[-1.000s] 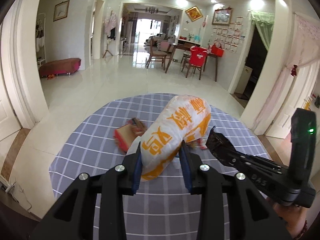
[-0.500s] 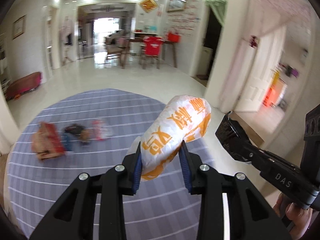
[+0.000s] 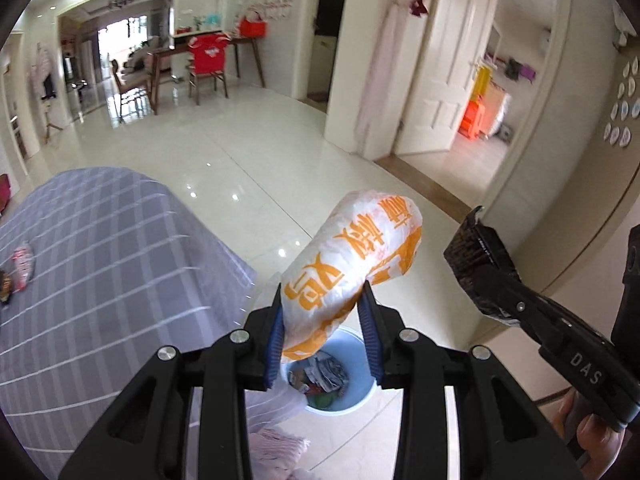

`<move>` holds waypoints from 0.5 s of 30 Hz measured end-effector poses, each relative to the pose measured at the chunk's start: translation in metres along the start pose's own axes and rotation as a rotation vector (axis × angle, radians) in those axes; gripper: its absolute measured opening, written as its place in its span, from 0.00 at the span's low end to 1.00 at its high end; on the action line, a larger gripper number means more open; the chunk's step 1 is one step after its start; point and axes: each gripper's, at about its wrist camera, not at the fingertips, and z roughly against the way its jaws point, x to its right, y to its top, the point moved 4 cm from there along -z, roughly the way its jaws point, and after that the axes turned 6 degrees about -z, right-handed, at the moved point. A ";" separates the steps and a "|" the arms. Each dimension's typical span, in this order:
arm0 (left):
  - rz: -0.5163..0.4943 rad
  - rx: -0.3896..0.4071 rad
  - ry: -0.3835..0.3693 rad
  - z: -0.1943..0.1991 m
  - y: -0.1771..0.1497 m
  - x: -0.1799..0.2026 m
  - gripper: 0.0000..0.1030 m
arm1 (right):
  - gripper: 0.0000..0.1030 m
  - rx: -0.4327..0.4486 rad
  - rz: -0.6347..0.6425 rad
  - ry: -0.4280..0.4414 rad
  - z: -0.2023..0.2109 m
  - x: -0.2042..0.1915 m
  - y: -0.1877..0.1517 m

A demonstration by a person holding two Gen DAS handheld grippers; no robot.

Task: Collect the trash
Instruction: 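Carry both bags over the blue bin and open both tools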

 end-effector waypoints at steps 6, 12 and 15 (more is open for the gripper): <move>0.004 -0.044 -0.019 -0.036 0.004 0.023 0.58 | 0.13 0.022 -0.066 -0.043 0.011 0.039 -0.001; 0.009 -0.072 0.030 -0.049 -0.002 0.029 0.72 | 0.13 0.005 -0.091 -0.058 0.010 0.056 -0.002; 0.012 -0.079 0.026 -0.050 -0.004 0.029 0.72 | 0.13 -0.004 -0.097 -0.057 0.004 0.056 0.001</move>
